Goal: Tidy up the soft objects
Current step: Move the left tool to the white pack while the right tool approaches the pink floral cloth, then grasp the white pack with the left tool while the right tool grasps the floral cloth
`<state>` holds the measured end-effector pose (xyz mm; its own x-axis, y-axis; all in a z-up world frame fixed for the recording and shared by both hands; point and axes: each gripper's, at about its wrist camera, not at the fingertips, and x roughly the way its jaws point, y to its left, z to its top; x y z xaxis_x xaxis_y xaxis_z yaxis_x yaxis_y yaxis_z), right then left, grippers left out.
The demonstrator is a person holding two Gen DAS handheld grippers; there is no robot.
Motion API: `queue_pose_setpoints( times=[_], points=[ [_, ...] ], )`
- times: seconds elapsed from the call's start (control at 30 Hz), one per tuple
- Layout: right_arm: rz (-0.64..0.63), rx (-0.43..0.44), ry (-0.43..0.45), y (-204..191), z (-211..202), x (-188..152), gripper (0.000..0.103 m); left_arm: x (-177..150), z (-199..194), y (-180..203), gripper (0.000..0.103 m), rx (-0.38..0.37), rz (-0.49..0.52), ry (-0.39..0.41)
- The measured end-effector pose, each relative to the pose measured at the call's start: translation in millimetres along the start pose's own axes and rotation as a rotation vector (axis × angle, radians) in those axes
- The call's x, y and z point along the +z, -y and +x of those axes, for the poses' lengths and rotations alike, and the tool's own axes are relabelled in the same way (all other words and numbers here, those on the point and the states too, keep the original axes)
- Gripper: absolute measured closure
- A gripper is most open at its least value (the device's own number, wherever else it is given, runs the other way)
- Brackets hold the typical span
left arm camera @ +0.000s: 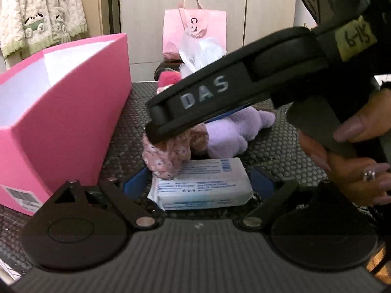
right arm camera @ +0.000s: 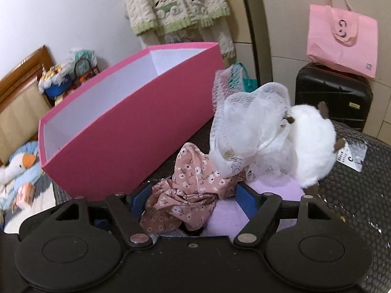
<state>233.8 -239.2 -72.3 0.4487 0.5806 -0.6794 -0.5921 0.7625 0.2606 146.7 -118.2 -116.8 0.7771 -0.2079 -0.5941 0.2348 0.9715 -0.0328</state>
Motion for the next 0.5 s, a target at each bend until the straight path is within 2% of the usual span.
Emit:
queue_pose_setpoints(
  times=[0.1, 0.17, 0.23, 0.33, 0.5],
  points=[
    [-0.044, -0.020, -0.014, -3.5, 5.5, -0.6, 0.028, 0.0, 9.0, 3.6, 0.012, 0.004, 0.012, -0.021],
    [-0.079, -0.049, -0.018, -7.0, 7.1, -2.2, 0.039, 0.0, 14.3, 4.9, 0.012, 0.018, 0.015, -0.040],
    [-0.095, -0.079, -0.015, -7.4, 4.3, -3.4, 0.061, 0.1, 11.5, 4.2, 0.015, 0.015, 0.019, -0.036],
    [-0.068, -0.068, 0.001, -3.6, -3.6, -4.0, 0.079, 2.6, 9.3, 3.8, 0.022, -0.003, 0.026, -0.044],
    [-0.059, -0.054, 0.027, -7.4, -14.1, -11.7, 0.082, -1.3, 2.1, -2.8, 0.024, -0.033, 0.013, -0.043]
  ],
)
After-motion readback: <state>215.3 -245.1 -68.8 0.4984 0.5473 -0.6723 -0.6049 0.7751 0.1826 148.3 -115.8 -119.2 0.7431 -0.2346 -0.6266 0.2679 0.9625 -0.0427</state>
